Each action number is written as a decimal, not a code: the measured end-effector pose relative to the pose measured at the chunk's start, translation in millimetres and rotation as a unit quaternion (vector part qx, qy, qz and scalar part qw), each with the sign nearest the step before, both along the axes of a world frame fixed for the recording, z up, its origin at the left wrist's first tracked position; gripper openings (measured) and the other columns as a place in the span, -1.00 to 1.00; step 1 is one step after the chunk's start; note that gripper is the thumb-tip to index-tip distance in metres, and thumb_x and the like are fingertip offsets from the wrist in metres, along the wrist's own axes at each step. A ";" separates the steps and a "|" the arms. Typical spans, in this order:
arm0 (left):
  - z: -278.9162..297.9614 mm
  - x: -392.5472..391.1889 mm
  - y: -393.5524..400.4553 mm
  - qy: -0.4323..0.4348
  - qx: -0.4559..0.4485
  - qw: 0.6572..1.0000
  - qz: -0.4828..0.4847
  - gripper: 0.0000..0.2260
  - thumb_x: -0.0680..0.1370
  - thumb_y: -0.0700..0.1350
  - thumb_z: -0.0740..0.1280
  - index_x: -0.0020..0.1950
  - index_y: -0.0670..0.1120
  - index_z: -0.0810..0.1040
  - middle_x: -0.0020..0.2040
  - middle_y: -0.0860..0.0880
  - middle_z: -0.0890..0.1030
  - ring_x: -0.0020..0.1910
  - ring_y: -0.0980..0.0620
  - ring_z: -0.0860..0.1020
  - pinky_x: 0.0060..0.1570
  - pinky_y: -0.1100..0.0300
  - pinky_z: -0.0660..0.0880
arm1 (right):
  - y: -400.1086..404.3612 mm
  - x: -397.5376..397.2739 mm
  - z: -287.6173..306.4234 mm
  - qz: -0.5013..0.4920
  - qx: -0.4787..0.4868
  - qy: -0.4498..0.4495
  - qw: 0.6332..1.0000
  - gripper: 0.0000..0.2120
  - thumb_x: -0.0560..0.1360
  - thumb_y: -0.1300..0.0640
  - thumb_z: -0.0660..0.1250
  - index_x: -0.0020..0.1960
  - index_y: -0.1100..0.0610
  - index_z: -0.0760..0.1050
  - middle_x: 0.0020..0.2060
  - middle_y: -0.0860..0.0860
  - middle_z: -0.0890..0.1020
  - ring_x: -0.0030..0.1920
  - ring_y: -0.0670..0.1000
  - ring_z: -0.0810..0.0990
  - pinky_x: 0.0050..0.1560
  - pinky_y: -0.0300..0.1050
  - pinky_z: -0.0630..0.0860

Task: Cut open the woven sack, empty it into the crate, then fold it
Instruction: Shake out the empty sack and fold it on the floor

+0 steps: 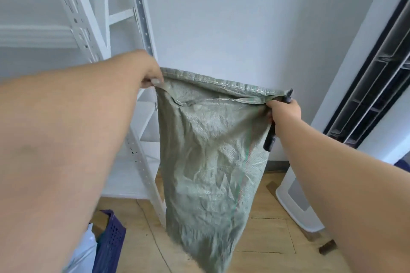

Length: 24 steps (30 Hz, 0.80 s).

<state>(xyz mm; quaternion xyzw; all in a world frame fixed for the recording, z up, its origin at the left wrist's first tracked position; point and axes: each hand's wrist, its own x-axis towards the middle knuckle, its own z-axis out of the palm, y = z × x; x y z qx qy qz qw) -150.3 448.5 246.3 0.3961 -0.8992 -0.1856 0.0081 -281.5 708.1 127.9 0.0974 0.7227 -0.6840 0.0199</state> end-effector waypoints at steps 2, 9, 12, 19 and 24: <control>-7.4 -11.5 -5.2 -0.001 0.000 1.000 -0.007 -0.67 0.45 -0.21 0.40 0.21 -0.19 0.56 0.06 -0.13 0.64 0.02 -0.10 0.63 -0.02 0.15 0.58 | -3.0 2.0 -4.9 0.007 -0.017 -0.020 1.000 -0.79 0.45 0.22 0.37 -0.22 0.04 0.35 -0.39 0.03 0.48 -0.47 -0.01 0.41 -0.36 -0.16 0.41; -21.9 -0.1 -8.7 -0.004 0.094 0.990 0.102 -0.81 0.61 -0.23 0.22 -0.10 -0.34 0.48 -0.49 -0.20 0.60 -0.60 -0.01 0.57 -0.59 0.29 0.50 | -1.8 -0.3 -8.1 -0.036 -0.021 -0.017 0.999 -0.60 0.32 0.17 0.50 0.09 0.10 0.42 -0.08 0.08 0.58 -0.13 0.09 0.56 0.09 0.04 0.56; -33.1 7.1 -4.1 -0.007 0.209 0.973 0.097 -0.69 0.66 -0.22 0.13 -0.24 -0.30 0.41 -0.67 -0.17 0.49 -0.78 0.01 0.44 -0.82 0.27 0.31 | -10.7 7.6 -9.9 0.016 -0.019 -0.029 0.999 -0.78 0.31 0.18 0.49 -0.20 0.05 0.45 -0.25 0.08 0.56 -0.30 0.08 0.49 -0.03 0.09 0.56; -36.2 11.5 -14.0 0.107 0.331 0.936 0.044 -0.90 0.53 -0.16 0.40 -0.03 -0.14 0.50 -0.20 -0.01 0.60 -0.21 0.12 0.58 -0.24 0.30 0.56 | -22.5 16.8 -3.9 0.059 -0.015 -0.029 0.998 -0.76 0.41 0.28 0.46 -0.18 0.10 0.40 -0.41 0.07 0.54 -0.49 -0.01 0.47 -0.42 -0.13 0.43; -31.8 19.3 -22.4 0.038 0.211 0.977 -0.007 -0.81 0.49 -0.30 0.40 0.09 -0.24 0.54 -0.12 -0.07 0.52 -0.21 0.05 0.48 -0.18 0.25 0.45 | -27.2 17.9 -2.8 0.069 0.040 -0.008 0.997 -0.73 0.36 0.08 0.56 -0.24 0.07 0.45 -0.41 0.02 0.60 -0.46 -0.03 0.53 -0.29 -0.11 0.51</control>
